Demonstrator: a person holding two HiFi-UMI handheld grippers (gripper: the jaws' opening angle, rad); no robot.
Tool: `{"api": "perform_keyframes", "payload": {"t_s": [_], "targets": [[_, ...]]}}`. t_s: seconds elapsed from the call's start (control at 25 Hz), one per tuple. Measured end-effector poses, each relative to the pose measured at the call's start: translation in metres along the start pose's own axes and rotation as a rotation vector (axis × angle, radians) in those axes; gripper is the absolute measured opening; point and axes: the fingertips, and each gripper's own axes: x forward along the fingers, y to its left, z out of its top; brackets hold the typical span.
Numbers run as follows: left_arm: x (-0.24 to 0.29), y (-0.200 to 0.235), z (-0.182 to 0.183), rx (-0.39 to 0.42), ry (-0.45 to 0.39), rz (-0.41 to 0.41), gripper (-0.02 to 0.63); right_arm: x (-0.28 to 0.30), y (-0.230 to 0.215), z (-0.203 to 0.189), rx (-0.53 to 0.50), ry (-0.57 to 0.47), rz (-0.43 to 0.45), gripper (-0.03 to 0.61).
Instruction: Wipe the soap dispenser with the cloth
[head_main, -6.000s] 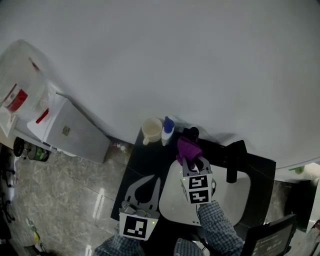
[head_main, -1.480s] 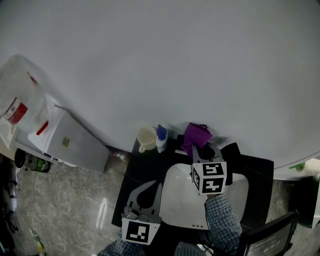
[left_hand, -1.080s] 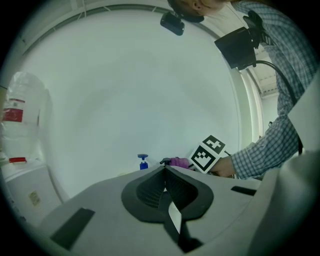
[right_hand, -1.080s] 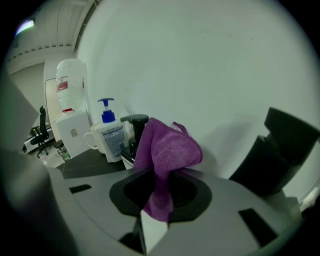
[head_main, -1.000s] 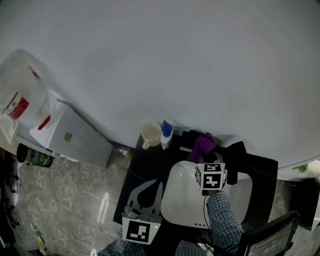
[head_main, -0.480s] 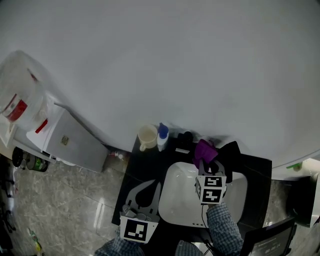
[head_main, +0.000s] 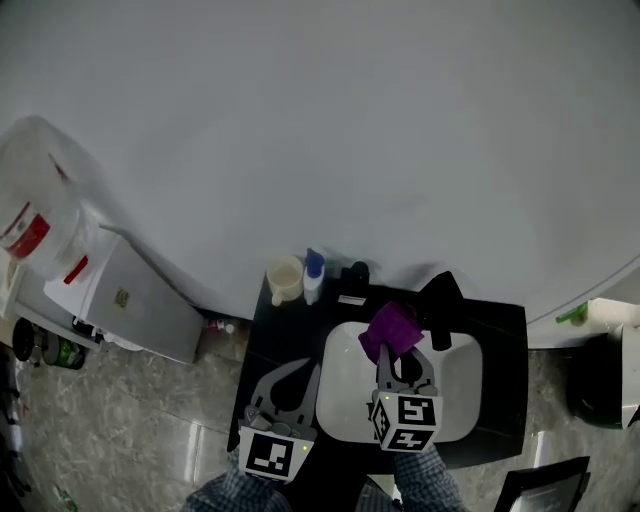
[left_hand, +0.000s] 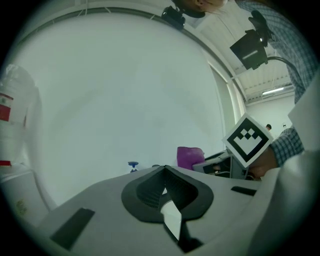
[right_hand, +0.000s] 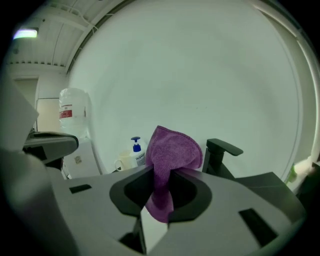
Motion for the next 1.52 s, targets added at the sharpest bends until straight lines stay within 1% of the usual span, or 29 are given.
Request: {"api": "perform_keyframes", "payload": {"t_s": [0.24, 0.48, 0.64, 0.72, 0.84, 0.96, 1.16, 1.36, 1.52], "targets": [[-0.015, -0.018, -0.002, 0.016, 0.002, -0.027, 0.002, -0.046, 0.0, 0.005, 0.041, -0.106, -0.031, 0.078], [-0.041, -0.042, 0.007, 0.021, -0.011, 0.002, 0.002, -0.088, -0.001, -0.002, 0.032, -0.127, -0.003, 0.078], [-0.066, -0.076, 0.017, 0.035, -0.029, 0.007, 0.002, -0.127, -0.007, -0.005, 0.034, -0.157, 0.014, 0.078], [-0.083, -0.097, 0.02, 0.047, -0.031, 0.01, 0.002, -0.153, -0.009, -0.007, 0.001, -0.178, 0.014, 0.078], [-0.107, -0.135, 0.028, 0.067, -0.049, 0.006, 0.002, -0.195, -0.007, -0.016, -0.088, -0.205, 0.022, 0.078], [-0.13, -0.168, 0.033, 0.043, -0.071, 0.005, 0.002, -0.232, -0.006, -0.029, -0.077, -0.217, 0.042, 0.078], [-0.167, -0.198, 0.035, -0.06, -0.085, 0.026, 0.002, -0.282, -0.003, -0.05, -0.051, -0.209, 0.06, 0.078], [-0.194, -0.209, 0.033, -0.046, -0.069, 0.036, 0.002, -0.318, 0.004, -0.063, -0.024, -0.211, 0.061, 0.078], [-0.207, -0.212, 0.037, -0.019, -0.06, 0.025, 0.002, -0.332, 0.013, -0.061, -0.01, -0.218, 0.068, 0.078]]}}
